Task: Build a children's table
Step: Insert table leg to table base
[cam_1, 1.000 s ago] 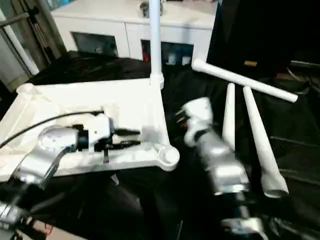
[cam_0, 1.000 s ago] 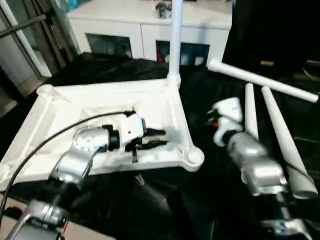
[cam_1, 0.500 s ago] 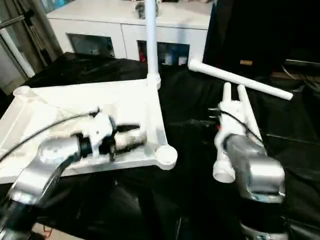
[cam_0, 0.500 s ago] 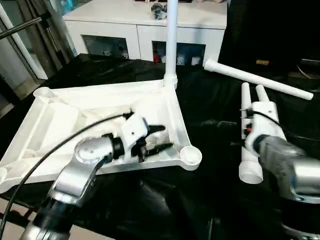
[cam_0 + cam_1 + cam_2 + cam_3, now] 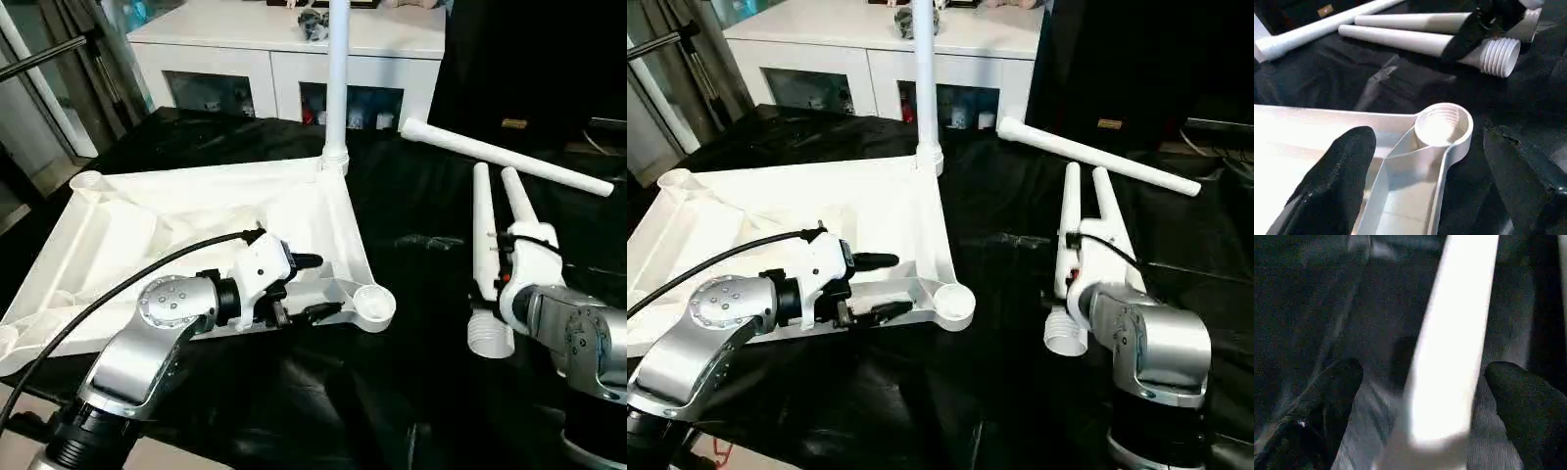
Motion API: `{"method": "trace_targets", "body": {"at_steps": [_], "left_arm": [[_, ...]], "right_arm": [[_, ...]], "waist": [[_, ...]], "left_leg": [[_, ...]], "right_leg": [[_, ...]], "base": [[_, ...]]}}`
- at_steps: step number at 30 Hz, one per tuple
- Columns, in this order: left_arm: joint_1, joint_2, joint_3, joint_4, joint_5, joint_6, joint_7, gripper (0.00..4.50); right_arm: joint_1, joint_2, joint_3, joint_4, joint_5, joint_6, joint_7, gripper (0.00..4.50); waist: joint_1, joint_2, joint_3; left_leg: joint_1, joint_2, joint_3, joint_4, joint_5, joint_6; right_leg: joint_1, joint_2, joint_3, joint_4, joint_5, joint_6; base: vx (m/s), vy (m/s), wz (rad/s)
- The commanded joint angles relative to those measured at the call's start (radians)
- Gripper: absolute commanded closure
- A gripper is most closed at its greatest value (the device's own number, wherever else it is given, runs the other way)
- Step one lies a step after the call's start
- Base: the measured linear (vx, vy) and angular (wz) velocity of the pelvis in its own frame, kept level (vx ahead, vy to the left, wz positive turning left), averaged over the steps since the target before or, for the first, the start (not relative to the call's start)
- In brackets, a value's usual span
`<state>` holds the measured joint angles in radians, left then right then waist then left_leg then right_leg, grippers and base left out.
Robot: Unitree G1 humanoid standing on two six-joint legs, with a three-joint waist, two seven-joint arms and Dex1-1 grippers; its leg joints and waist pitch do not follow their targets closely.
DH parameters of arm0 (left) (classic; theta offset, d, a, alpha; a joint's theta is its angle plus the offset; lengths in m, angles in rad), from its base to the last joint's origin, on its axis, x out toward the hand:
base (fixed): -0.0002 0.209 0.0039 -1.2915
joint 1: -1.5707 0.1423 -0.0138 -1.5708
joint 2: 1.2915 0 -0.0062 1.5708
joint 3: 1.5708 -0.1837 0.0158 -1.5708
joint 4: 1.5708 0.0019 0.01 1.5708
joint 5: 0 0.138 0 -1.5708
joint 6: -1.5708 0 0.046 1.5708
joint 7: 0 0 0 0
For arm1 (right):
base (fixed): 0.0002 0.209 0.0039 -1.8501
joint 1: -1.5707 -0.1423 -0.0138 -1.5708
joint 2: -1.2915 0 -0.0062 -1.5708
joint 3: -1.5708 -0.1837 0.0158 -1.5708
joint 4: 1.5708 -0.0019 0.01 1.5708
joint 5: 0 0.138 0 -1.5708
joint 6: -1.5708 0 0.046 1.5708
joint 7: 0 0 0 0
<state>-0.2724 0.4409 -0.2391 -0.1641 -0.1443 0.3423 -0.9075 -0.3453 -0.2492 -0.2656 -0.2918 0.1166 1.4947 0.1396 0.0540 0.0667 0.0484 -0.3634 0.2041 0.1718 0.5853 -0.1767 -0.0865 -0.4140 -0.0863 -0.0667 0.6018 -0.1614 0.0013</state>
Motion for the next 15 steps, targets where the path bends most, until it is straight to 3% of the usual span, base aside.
{"method": "trace_targets", "body": {"at_steps": [1,5,12,15], "left_arm": [[0.007,0.022,-0.005,-0.024,0.001,0.015,-0.001,0.18],[0.009,0.031,-0.005,-0.037,0.0,0.022,-0.009,0.06],[0.011,0.043,-0.017,-0.044,-0.012,0.039,-0.024,0.06],[0.009,0.044,-0.022,-0.046,-0.017,0.045,-0.024,0.0]], "right_arm": [[-0.007,-0.008,0.012,-0.003,0.019,0.064,0.008,0.0],[-0.012,-0.005,0.0,-0.013,0.031,0.105,0.02,0.0],[0.016,-0.02,0.038,0.031,0.056,0.12,0.05,0.0],[0.015,-0.02,0.04,0.053,0.053,0.119,0.053,0.27]], "waist": [[0.001,-0.013,-0.063],[0.003,-0.011,-0.066],[0.003,-0.015,-0.065],[0.003,-0.013,-0.064]], "left_leg": [[0.009,0.0,0.0,-0.065,-0.216,-0.04],[0.008,0.0,0.0,-0.063,-0.193,-0.039],[0.008,0.0,0.001,-0.063,-0.198,-0.041],[0.008,0.0,0.001,-0.064,-0.204,-0.042]], "right_leg": [[0.046,-0.028,0.036,-0.083,-0.371,-0.083],[0.049,-0.03,0.037,-0.078,-0.348,-0.088],[0.048,-0.031,0.037,-0.08,-0.359,-0.086],[0.047,-0.031,0.038,-0.082,-0.376,-0.083]], "base": [[0.0,0.0,0.0],[0.0,0.0,0.0],[0.0,0.0,0.0],[0.0,0.0,0.0]]}}
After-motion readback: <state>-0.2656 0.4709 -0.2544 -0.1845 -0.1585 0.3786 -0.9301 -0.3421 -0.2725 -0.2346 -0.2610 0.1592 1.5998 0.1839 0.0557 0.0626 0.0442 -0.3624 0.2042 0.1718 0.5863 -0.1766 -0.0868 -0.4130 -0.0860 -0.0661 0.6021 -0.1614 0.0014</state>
